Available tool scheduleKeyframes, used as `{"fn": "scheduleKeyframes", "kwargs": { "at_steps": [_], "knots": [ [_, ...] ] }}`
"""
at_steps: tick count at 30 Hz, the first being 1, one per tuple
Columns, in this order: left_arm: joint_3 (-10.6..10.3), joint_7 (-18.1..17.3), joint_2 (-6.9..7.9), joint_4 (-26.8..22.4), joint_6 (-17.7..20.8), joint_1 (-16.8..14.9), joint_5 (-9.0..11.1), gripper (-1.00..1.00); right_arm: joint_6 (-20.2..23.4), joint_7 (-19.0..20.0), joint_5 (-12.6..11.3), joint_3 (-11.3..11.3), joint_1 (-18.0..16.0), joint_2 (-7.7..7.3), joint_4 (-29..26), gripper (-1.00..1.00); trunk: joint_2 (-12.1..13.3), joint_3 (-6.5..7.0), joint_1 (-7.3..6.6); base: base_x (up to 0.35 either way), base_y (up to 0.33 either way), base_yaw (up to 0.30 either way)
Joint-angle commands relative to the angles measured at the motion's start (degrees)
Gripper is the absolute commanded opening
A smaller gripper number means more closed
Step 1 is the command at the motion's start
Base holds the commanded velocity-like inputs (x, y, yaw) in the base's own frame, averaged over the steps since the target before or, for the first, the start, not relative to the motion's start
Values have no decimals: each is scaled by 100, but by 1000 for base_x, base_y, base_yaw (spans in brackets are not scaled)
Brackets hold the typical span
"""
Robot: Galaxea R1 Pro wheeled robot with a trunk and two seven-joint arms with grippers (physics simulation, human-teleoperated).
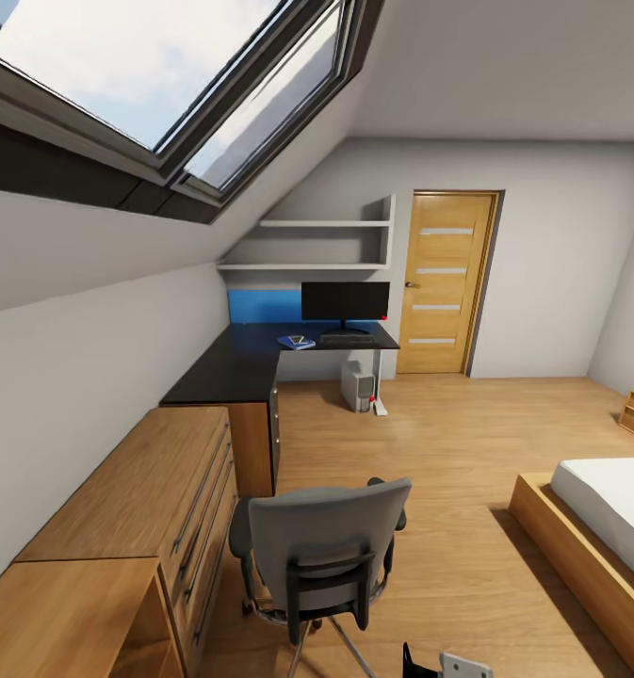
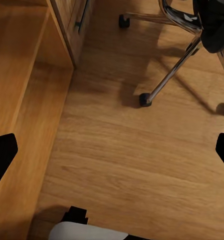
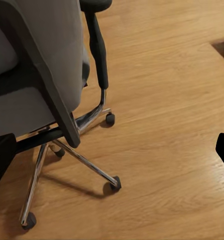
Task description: In the bedroom, organize the workspace by keeping the computer under the desk, ensuring the monitor is on the desk, placing the keyboard on the desk next to the monitor, placing the mouse on the desk next to the keyboard, moving the folder from the swivel chair onto the desk next to the mouse, stacking the notebook on top of the folder with the pen on top of the notebook, and positioning the swivel chair next to the desk.
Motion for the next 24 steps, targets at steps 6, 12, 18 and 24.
{"fn": "scheduleKeyframes", "kwargs": {
  "at_steps": [6, 12, 18, 24],
  "knots": [
    [34, -2, -7, -7, 15, -3, -58, 100, -15, -44, -16, 50, -4, -1, 2, 100, -249, -115, 134, 0, 0, 0],
    [34, -2, -7, -5, 15, -3, -58, 100, -16, -44, -16, 54, -4, 7, 2, 100, -490, -223, 266, 0, 0, 43],
    [34, -2, -7, -7, 15, -3, -58, 100, -16, -44, -16, 52, -4, 2, 2, 100, -730, -330, 398, 0, 0, 135],
    [33, -2, -7, -4, 15, -3, -58, 100, -16, -44, -16, 48, -4, 0, 2, 100, -971, -438, 530, 0, 0, 32]
  ]
}}
